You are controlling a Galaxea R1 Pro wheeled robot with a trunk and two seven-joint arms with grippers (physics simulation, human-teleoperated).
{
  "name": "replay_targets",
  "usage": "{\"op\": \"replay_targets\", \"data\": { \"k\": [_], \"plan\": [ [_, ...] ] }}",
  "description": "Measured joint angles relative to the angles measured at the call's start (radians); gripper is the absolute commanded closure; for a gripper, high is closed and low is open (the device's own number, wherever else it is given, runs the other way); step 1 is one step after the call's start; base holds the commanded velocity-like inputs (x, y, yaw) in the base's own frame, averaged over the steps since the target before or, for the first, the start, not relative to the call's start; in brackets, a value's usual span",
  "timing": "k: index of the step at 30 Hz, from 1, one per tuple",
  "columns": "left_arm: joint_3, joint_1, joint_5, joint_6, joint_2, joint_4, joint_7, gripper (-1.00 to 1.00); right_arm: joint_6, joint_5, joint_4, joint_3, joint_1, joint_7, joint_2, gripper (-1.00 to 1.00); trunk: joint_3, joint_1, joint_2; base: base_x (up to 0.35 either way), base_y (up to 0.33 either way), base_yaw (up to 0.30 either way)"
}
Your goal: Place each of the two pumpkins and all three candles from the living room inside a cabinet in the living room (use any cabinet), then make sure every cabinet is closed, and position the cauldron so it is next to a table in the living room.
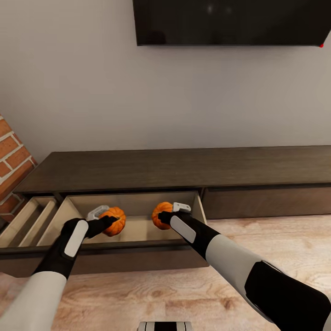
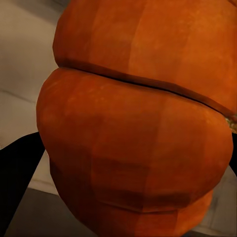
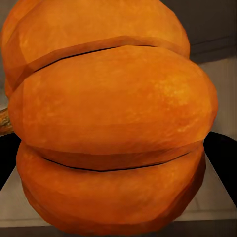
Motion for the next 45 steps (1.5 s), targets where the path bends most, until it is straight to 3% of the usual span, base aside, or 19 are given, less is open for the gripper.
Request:
{"op": "replay_targets", "data": {
  "k": [3,11,22,26,45],
  "plan": [
    [-0.024,0.000,-0.006,-0.005,-0.003,-0.005,0.010,1.00,0.000,0.000,0.000,0.000,0.000,-0.007,0.000,1.00,0.000,0.000,0.000,0.000,0.000,0.000],
    [-0.046,0.000,-0.007,-0.015,-0.006,-0.005,0.013,1.00,0.008,-0.002,0.001,0.000,0.000,-0.025,0.000,1.00,0.000,0.000,0.000,0.000,0.000,0.000],
    [-0.047,0.000,-0.007,-0.014,-0.005,-0.005,0.013,1.00,0.014,-0.003,0.004,0.000,0.000,-0.026,0.000,1.00,-0.008,0.001,0.000,0.000,0.000,0.000],
    [-0.047,0.000,-0.007,-0.014,-0.006,-0.005,0.014,1.00,0.041,0.001,0.004,-0.001,-0.016,-0.026,0.000,1.00,-0.023,0.003,-0.001,0.000,0.000,0.000],
    [-0.046,0.000,-0.006,-0.026,-0.004,-0.003,0.013,1.00,0.041,-0.003,0.016,-0.002,-0.031,-0.026,0.000,1.00,-0.023,0.003,-0.001,0.033,0.014,0.000]
  ]
}}
